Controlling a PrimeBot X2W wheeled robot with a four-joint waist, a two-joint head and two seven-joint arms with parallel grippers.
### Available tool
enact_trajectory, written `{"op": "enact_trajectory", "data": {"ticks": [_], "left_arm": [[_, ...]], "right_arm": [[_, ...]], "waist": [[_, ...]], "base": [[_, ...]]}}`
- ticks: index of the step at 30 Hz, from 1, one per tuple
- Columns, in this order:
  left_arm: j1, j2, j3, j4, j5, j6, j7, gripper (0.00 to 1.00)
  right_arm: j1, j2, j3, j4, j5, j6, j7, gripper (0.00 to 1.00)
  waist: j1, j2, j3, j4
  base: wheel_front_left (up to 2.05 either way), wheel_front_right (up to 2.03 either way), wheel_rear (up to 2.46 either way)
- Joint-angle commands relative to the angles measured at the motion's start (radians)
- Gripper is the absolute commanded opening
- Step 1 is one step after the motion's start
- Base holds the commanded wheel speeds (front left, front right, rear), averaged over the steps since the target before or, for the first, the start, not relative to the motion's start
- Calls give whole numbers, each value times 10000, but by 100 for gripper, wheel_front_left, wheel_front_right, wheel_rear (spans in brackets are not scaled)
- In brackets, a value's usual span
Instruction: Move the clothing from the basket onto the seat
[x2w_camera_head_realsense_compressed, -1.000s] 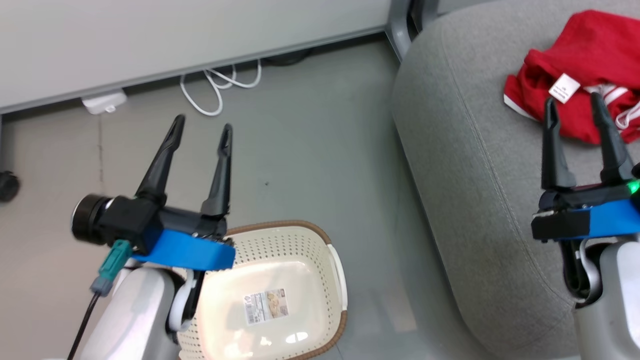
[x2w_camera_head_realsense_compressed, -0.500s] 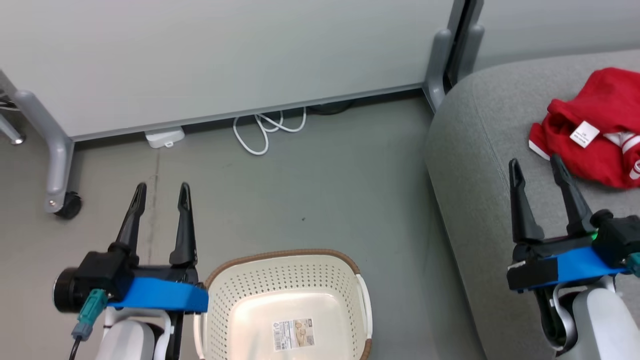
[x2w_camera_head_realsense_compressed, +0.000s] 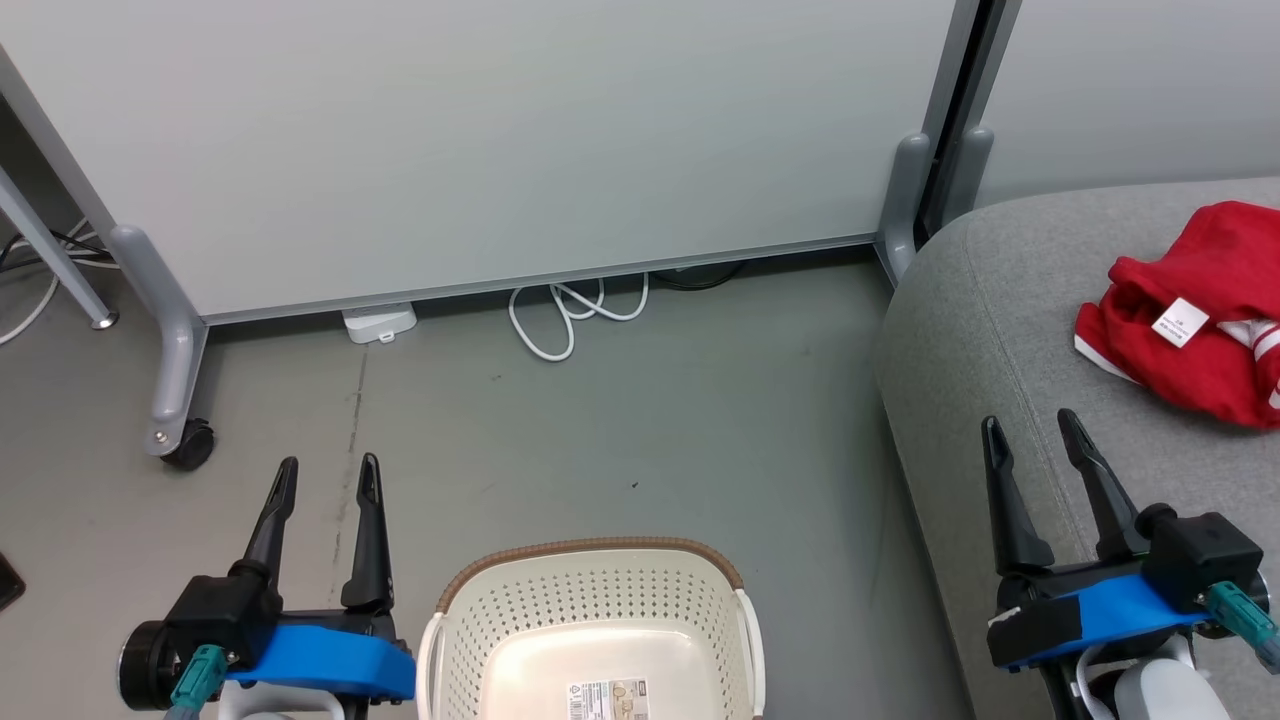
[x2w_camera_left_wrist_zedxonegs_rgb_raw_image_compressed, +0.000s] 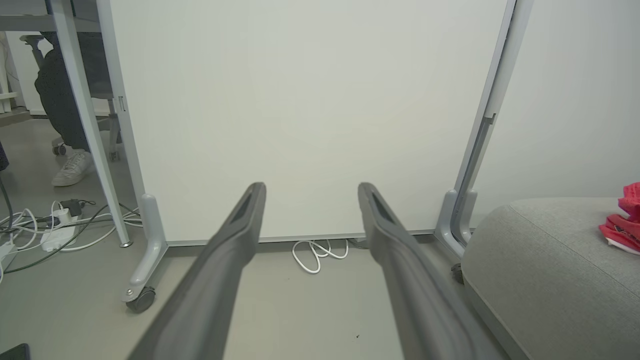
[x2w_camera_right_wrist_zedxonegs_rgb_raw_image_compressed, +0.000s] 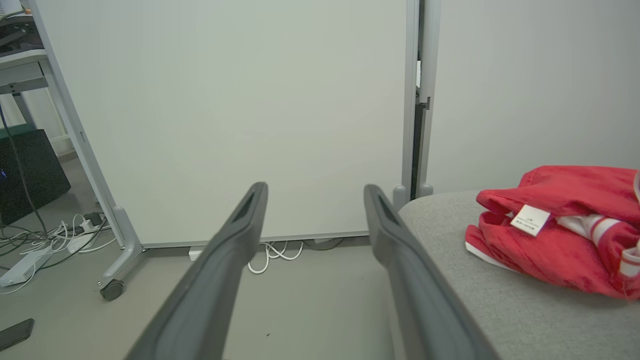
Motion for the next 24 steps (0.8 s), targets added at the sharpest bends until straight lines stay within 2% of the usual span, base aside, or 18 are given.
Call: {"op": "enact_trajectory", "data": {"ticks": [1, 14, 15, 20, 24], "left_arm": [[89, -41, 74, 29, 52, -69, -28, 100], [199, -179, 217, 191, 258, -155, -28, 100], [151, -182, 192, 188, 232, -88, 0, 0], [467, -276, 183, 624, 189, -86, 70, 0], [405, -287, 287, 659, -555, -90, 295, 0]], "right_arm": [[202, 54, -5, 6, 3, 6, -34, 100], [430, 155, -144, 73, 15, 6, -34, 100], [260, 127, -134, 63, 2, 0, 0, 0], [449, 167, -106, 504, 27, 0, 68, 0], [409, 178, -195, 554, 764, 0, 301, 0]], "waist": [[2, -1, -63, 42], [2, -1, -124, 175], [2, -1, -124, 178], [2, -1, -125, 182], [2, -1, -131, 178]], "base": [[0, 0, 0], [0, 0, 0], [0, 0, 0], [0, 0, 0], [0, 0, 0]]}}
